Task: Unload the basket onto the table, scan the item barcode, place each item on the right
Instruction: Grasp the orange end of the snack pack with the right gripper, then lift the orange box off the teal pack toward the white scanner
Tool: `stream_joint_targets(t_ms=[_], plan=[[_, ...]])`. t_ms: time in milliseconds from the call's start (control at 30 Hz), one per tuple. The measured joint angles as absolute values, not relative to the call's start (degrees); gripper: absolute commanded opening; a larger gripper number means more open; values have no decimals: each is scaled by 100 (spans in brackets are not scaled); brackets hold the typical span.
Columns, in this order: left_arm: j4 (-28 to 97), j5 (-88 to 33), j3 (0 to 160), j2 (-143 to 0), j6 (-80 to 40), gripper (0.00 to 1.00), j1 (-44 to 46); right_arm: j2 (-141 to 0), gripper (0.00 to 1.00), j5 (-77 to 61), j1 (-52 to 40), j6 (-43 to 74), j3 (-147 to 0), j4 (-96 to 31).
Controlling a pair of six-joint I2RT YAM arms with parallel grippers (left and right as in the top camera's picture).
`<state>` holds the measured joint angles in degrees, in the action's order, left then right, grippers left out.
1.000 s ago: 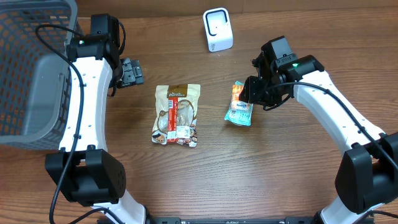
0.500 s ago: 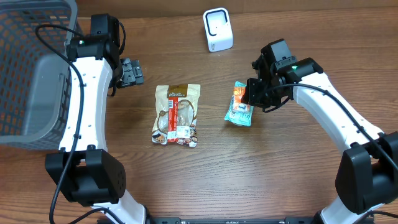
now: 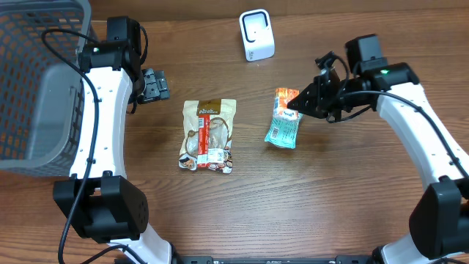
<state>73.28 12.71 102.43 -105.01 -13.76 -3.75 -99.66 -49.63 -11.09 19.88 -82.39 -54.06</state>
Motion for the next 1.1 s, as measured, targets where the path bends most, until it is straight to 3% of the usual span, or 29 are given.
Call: stream_joint_targets(t_ms=[333, 667, 1100], plan=[[7328, 1271, 10243, -10501, -1376, 100, -375, -9935, 4, -7360, -1070, 2259, -8241, -4648], [7330, 1271, 10243, -10501, -1376, 100, -375, -9751, 4, -7743, -998, 3321, -8241, -3854], [7328, 1271, 10243, -10501, -1376, 100, -375, -9671, 4, -7594, -978, 7146, -8287, 1162]])
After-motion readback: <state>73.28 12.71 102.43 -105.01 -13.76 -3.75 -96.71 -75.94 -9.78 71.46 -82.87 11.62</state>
